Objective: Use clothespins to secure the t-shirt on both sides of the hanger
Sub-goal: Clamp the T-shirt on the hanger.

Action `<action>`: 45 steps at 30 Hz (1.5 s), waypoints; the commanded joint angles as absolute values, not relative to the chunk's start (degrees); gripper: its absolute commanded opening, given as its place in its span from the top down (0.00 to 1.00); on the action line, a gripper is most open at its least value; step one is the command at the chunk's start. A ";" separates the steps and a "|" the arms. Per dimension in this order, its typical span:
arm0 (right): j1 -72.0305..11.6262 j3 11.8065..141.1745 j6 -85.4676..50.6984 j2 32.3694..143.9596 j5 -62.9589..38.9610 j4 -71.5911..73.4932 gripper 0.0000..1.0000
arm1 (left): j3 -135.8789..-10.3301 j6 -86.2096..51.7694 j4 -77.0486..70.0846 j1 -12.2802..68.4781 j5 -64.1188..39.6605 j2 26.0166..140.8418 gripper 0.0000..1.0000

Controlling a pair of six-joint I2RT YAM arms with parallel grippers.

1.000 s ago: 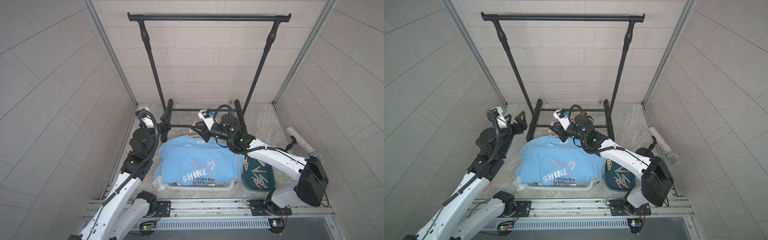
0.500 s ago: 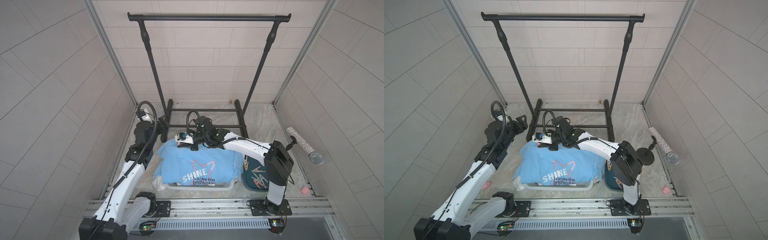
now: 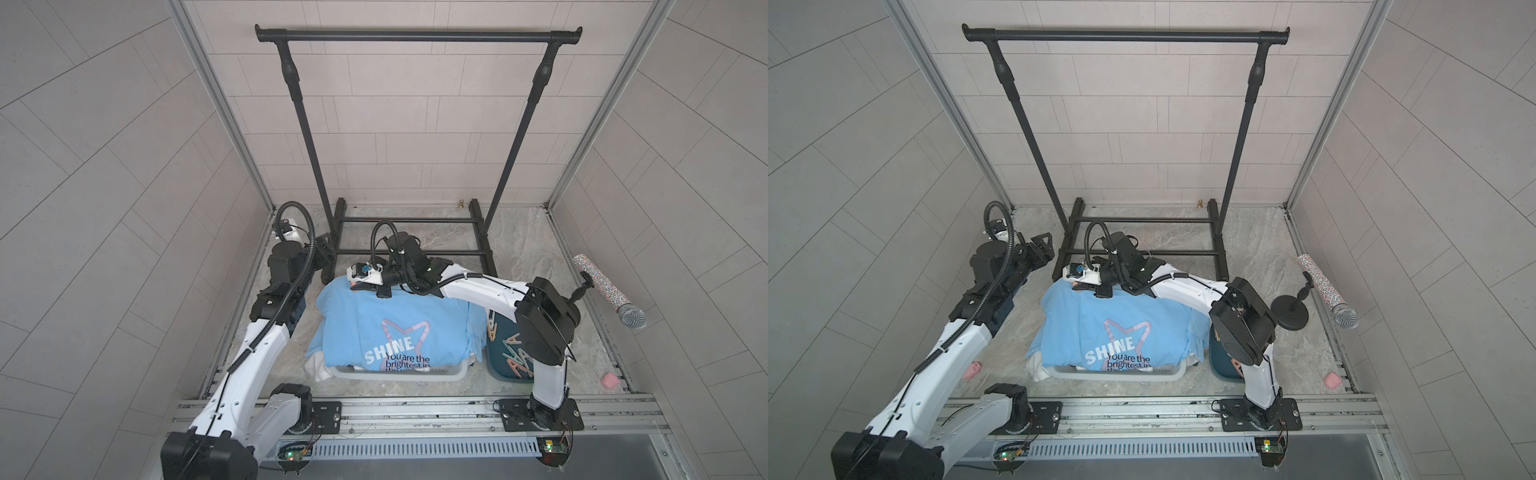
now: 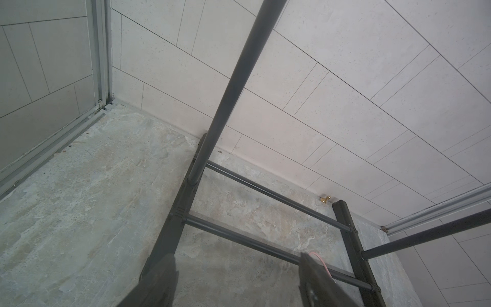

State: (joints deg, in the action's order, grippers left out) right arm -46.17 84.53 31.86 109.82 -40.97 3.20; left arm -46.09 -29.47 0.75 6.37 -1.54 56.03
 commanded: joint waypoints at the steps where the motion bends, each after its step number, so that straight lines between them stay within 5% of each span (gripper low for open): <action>1: -44.70 84.70 28.23 108.98 -42.68 9.67 1.00 | -45.87 -28.48 -0.33 5.93 -2.34 55.98 0.25; 45: -42.34 89.22 31.38 113.09 -43.63 -2.13 1.00 | -44.17 -28.48 -4.93 5.96 -5.96 57.03 0.28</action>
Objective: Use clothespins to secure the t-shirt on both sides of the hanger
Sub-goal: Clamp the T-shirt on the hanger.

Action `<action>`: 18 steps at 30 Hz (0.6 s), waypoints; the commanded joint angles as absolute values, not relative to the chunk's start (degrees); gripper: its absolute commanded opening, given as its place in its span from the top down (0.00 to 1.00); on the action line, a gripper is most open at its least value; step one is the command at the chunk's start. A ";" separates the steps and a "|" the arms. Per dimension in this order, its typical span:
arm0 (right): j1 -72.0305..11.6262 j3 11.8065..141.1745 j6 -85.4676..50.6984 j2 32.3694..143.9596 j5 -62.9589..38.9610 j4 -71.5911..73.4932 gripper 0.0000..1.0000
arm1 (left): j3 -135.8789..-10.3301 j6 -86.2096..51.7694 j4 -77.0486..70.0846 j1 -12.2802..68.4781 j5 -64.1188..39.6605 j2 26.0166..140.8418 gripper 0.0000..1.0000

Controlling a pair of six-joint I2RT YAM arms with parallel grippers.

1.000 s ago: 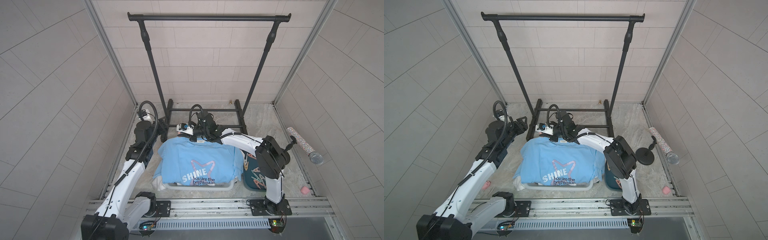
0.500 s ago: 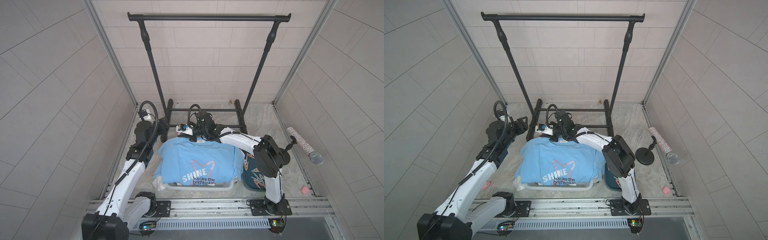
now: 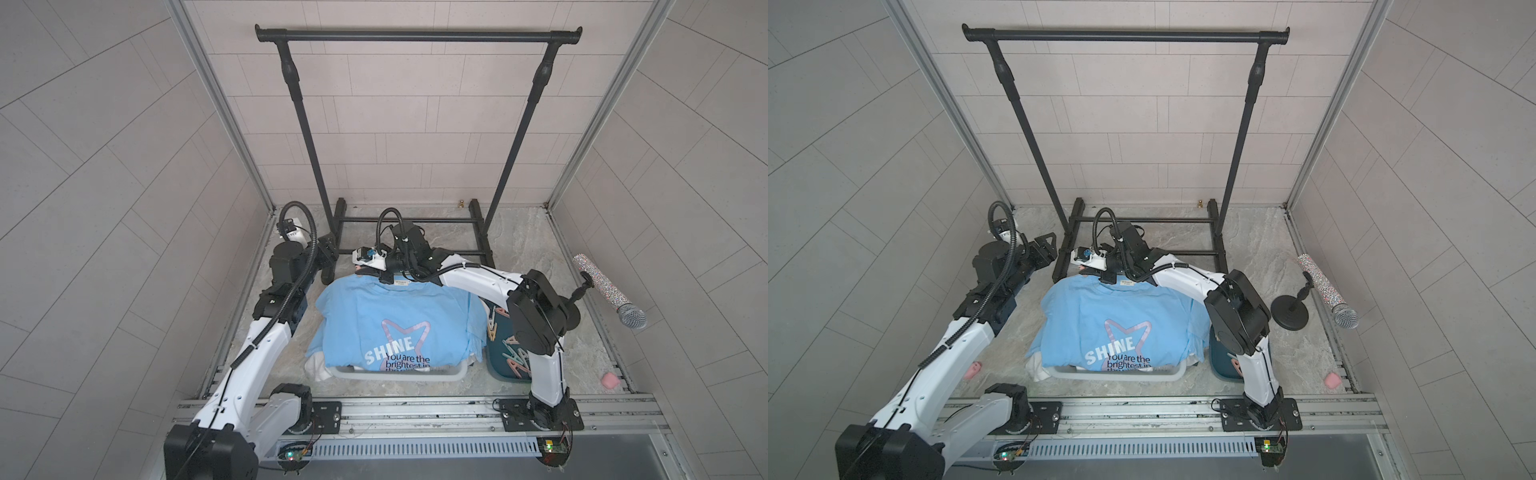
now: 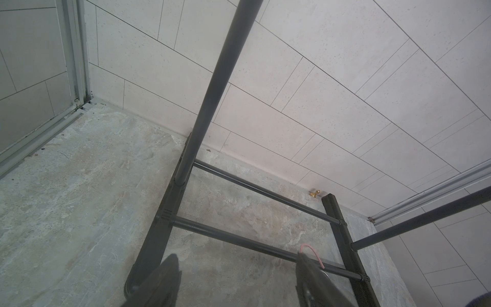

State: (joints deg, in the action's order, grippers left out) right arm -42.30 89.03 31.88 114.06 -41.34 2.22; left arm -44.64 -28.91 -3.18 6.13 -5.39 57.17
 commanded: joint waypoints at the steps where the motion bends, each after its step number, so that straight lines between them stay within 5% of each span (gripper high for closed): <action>1: -42.32 88.97 31.24 112.74 -44.13 -2.09 1.00 | -44.20 -28.49 -4.98 5.90 -5.93 57.04 0.28; 18: -42.37 92.97 34.30 116.31 -37.86 -7.45 1.00 | -43.86 -28.70 -5.66 5.92 -6.16 57.48 0.28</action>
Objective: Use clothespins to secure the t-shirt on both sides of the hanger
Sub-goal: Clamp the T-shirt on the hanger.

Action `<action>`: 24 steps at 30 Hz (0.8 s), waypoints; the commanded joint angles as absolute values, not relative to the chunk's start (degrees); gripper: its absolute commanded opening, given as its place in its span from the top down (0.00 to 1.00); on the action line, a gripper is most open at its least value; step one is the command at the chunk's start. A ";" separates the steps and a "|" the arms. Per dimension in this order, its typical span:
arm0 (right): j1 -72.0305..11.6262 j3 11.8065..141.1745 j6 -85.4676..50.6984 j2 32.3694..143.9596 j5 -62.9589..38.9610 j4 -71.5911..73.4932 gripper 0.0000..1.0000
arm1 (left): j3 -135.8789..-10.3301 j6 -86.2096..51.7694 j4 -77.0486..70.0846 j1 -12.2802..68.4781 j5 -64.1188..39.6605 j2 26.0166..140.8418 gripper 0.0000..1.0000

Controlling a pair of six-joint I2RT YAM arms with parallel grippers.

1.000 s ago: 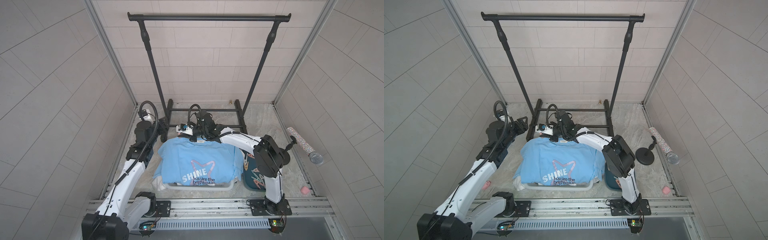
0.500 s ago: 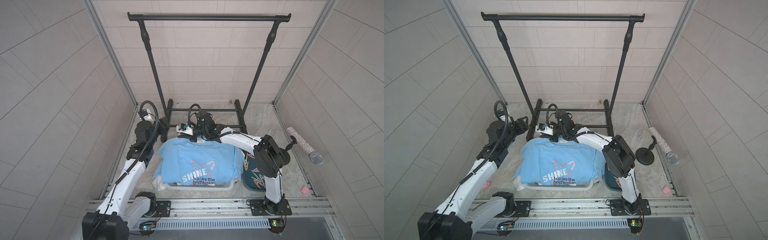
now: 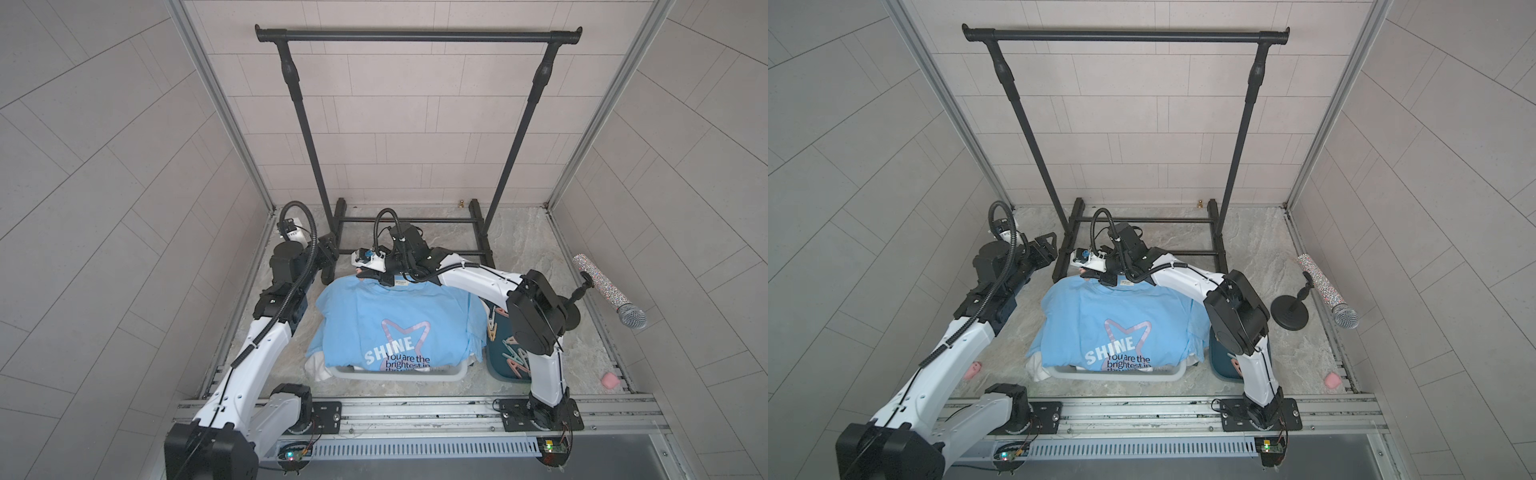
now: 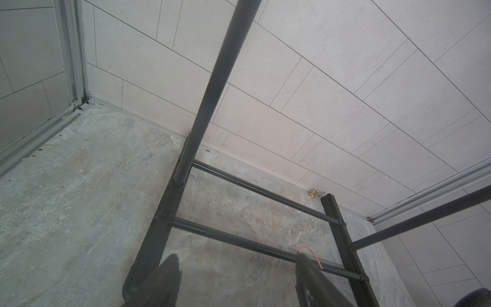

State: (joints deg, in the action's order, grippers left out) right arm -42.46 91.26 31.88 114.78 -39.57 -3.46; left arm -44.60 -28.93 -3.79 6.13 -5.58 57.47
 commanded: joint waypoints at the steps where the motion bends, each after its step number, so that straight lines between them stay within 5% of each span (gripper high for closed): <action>1: -42.53 92.99 34.45 116.24 -38.09 -7.89 1.00 | -43.86 -28.70 -5.68 5.90 -6.10 57.49 0.28; 7: -42.87 92.41 34.59 115.58 -38.61 -7.95 0.98 | -43.74 -28.92 -5.98 5.96 -6.27 57.74 0.28; 11: -42.84 92.42 32.87 115.00 -37.45 -6.63 0.74 | -43.63 -29.09 -6.31 5.97 -6.51 57.81 0.28; 16: -42.81 91.52 30.27 112.80 -37.18 -4.41 0.60 | -43.62 -29.18 -6.35 5.89 -7.24 57.74 0.28; 24: -42.81 90.79 26.49 110.74 -36.94 -2.18 0.55 | -43.77 -28.93 -6.34 5.89 -8.32 57.83 0.28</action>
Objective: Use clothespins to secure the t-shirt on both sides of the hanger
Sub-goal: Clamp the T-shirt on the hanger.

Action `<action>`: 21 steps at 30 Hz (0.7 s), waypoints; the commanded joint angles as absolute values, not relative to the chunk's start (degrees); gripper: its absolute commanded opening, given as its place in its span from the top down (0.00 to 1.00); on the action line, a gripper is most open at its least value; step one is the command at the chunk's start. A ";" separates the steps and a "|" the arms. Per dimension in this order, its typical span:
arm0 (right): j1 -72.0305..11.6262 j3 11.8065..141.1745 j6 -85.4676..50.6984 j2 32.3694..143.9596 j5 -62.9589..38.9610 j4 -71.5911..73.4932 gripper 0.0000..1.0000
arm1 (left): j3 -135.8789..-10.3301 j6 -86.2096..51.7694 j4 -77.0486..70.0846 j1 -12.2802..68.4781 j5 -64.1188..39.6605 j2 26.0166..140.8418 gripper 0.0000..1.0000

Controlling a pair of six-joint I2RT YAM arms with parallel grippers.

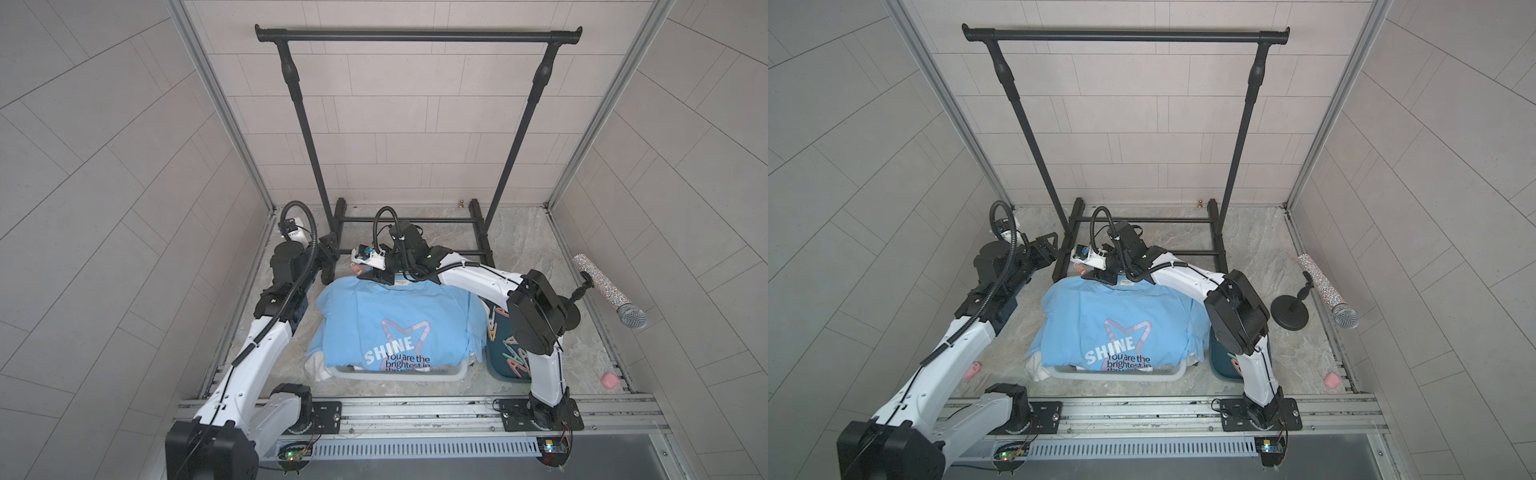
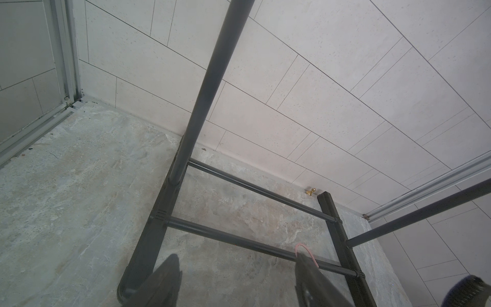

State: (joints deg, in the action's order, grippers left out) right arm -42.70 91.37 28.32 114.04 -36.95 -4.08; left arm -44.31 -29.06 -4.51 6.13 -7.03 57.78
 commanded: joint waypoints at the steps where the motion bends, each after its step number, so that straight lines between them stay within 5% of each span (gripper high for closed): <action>1: -42.88 90.79 25.98 110.66 -36.94 -1.97 0.54 | -43.85 -28.60 -6.22 5.91 -9.05 57.95 0.28; 21: -42.64 94.94 20.04 116.40 -47.10 0.54 0.38 | -46.36 -25.93 -2.18 5.91 -12.12 59.41 0.28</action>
